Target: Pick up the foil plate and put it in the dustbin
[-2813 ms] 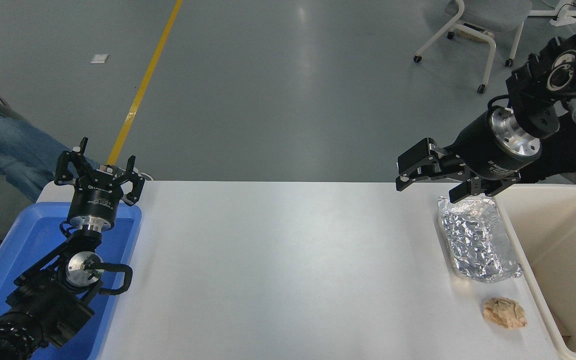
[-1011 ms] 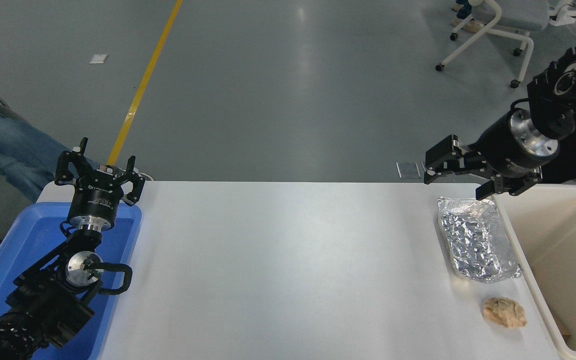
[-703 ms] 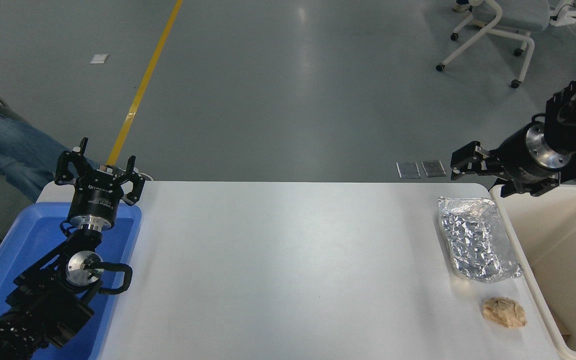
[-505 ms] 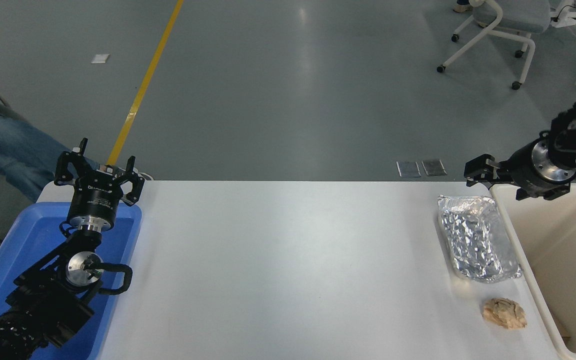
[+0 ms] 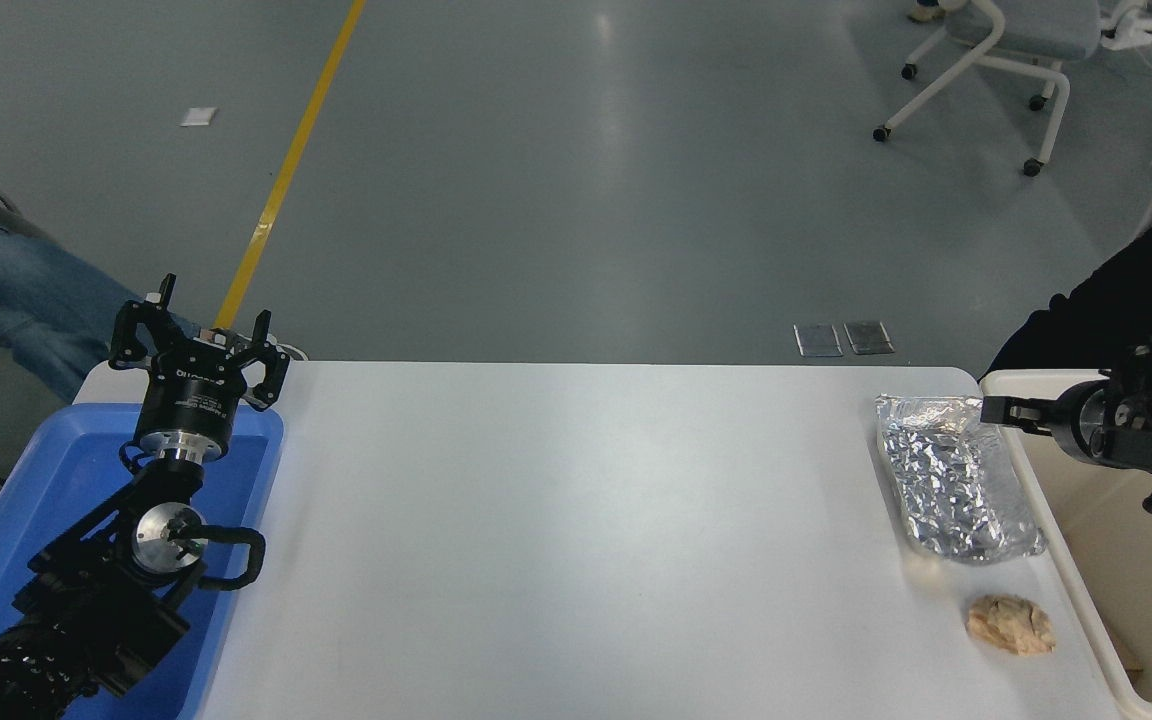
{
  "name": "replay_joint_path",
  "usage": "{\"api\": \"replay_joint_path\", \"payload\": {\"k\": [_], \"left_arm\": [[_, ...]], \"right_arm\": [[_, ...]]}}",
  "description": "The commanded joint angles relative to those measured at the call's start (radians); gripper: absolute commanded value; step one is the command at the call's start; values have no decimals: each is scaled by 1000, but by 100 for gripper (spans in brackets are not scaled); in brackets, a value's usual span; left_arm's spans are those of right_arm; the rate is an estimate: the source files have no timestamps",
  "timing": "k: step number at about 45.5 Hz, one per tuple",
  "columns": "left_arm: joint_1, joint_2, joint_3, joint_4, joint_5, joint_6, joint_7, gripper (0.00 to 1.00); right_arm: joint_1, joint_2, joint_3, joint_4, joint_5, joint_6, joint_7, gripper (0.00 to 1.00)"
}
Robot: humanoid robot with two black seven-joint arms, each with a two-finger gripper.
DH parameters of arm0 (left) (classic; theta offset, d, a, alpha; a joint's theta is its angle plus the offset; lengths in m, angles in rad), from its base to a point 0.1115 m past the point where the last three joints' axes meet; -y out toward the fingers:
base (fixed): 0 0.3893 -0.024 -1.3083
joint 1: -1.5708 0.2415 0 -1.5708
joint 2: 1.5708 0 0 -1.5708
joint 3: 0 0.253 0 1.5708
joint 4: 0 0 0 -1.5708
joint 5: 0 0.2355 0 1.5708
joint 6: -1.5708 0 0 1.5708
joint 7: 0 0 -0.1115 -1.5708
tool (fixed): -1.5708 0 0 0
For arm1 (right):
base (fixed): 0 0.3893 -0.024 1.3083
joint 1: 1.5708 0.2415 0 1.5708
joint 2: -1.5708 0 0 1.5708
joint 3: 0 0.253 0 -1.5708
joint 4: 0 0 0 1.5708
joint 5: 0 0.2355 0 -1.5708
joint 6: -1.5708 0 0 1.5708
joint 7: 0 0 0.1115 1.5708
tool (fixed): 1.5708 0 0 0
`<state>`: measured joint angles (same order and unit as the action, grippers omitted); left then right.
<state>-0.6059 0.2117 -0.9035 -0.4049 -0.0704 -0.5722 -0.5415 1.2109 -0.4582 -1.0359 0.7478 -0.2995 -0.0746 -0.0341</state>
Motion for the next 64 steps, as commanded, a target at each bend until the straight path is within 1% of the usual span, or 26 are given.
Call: {"api": "replay_joint_path", "payload": {"k": [1, 19, 37, 41, 46, 47, 48, 53, 57, 58, 61, 64], "left_arm": [[0, 0, 0, 0, 0, 0, 0, 99], [0, 0, 0, 0, 0, 0, 0, 99], [0, 0, 0, 0, 0, 0, 0, 99], [0, 0, 0, 0, 0, 0, 0, 99], [0, 0, 0, 0, 0, 0, 0, 99], [0, 0, 0, 0, 0, 0, 0, 99], [0, 0, -1, 0, 0, 0, 0, 99], [0, 0, 0, 0, 0, 0, 0, 99], [0, 0, 0, 0, 0, 0, 0, 99], [0, 0, 0, 0, 0, 0, 0, 99], [0, 0, 0, 0, 0, 0, 0, 99], [0, 0, 0, 0, 0, 0, 0, 99]], "right_arm": [[-140, 3, 82, -61, -7, -96, 5, 99], [-221, 52, 111, -101, -9, -142, 6, 98], [-231, 85, 111, -88, -9, -143, 11, 97], [-235, 93, 111, -88, -9, -143, 11, 92], [-246, 95, 111, -94, -9, -145, 11, 83], [-248, 95, 111, -94, -10, -145, 11, 79], [-249, 95, 111, -94, -10, -145, 11, 73], [-260, 104, 111, -94, -9, -145, 11, 35], [-260, 104, 111, -94, -9, -143, 11, 9], [-260, 104, 109, -94, -9, -143, 11, 7], [-260, 102, 111, -94, -9, -143, 11, 5], [-260, 102, 111, -94, -9, -143, 11, 0]]}}
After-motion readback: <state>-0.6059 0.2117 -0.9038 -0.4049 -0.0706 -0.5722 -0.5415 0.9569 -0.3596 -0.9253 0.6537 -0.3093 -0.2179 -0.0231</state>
